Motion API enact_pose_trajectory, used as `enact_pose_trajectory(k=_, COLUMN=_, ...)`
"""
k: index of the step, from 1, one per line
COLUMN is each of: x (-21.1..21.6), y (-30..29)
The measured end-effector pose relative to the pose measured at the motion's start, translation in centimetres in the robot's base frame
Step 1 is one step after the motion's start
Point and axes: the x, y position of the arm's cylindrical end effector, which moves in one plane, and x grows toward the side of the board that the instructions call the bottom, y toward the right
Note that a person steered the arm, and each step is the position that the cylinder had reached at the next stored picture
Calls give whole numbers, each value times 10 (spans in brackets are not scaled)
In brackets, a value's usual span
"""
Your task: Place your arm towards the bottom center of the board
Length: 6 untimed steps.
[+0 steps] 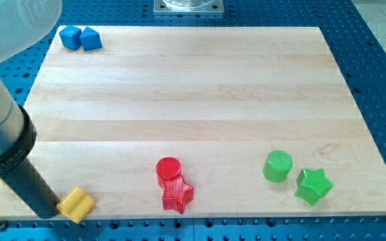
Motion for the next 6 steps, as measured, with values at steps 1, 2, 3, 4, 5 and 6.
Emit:
enact_pose_trajectory(k=1, x=-7, y=34)
enact_pose_trajectory(k=2, x=-17, y=83)
enact_pose_trajectory(k=3, x=-56, y=96)
enact_pose_trajectory(k=4, x=-72, y=96)
enact_pose_trajectory(k=5, x=-89, y=149)
enact_pose_trajectory(k=6, x=-96, y=250)
